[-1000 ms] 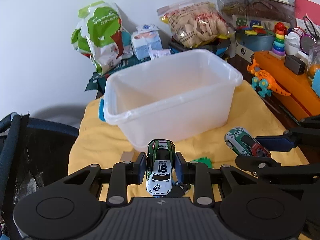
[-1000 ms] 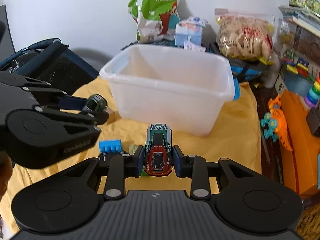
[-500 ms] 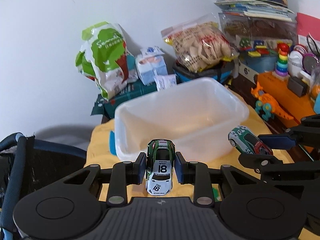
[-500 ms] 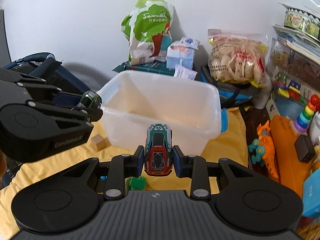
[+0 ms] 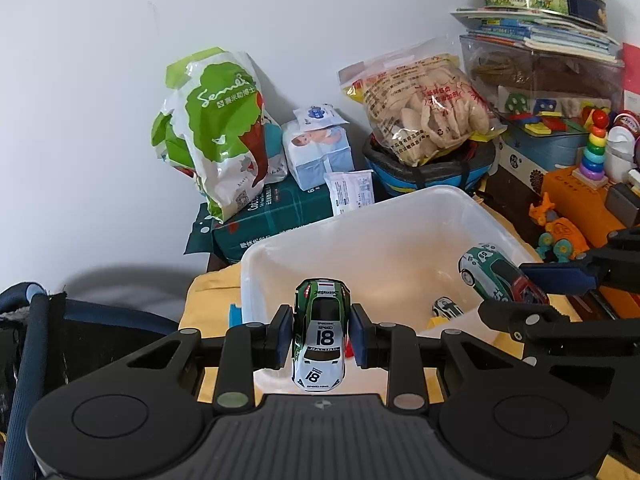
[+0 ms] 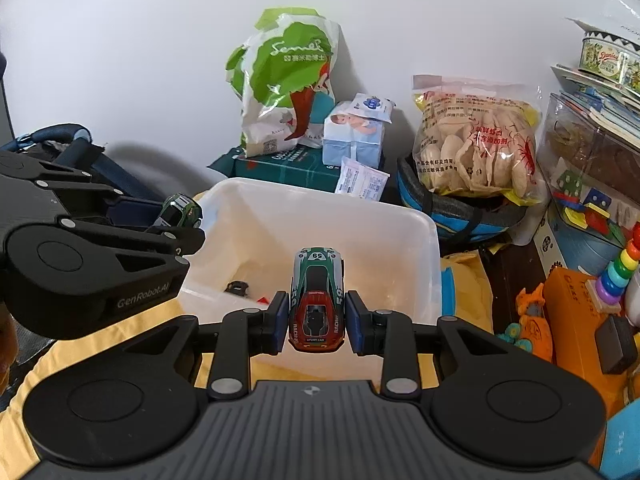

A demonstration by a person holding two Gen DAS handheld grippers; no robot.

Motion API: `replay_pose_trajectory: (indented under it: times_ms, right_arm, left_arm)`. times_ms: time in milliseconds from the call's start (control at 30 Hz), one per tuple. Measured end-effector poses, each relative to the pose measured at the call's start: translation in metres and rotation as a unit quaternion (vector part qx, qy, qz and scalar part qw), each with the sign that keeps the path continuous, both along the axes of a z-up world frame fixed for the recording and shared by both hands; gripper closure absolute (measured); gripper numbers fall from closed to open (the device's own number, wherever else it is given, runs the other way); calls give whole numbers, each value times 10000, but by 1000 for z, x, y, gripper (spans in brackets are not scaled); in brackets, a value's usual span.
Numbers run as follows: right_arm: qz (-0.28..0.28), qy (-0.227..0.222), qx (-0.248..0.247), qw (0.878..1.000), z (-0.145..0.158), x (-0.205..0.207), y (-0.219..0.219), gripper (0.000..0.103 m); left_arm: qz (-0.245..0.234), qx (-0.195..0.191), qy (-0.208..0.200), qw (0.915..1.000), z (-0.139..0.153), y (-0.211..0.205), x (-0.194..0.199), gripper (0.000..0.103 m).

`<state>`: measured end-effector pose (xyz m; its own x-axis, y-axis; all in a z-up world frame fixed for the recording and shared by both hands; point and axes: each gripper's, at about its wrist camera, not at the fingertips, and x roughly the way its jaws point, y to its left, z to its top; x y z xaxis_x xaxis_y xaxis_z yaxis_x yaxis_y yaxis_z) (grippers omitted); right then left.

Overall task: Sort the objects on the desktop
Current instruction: 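Carry both toy cars up over the white bin, then open both tools to drop the cars into the bin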

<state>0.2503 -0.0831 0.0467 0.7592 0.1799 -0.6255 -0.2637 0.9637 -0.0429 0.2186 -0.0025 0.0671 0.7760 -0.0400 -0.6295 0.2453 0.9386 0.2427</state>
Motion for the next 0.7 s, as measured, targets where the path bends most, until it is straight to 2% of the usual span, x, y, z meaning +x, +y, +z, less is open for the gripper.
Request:
replay_pose_trajectory:
  times_ms: [367, 567, 700]
  right_arm:
    - [-80, 316, 6, 9995, -18, 50, 2, 70]
    - [-84, 525, 16, 9986, -28, 64, -2, 70]
    - [-78, 538, 43, 9985, -29, 66, -2, 70]
  left_arm:
    - [15, -31, 260, 9997, -21, -6, 60, 70]
    - [-132, -469, 513, 9975, -33, 2, 72, 70]
    - [-245, -522, 539, 9969, -39, 4, 73, 70]
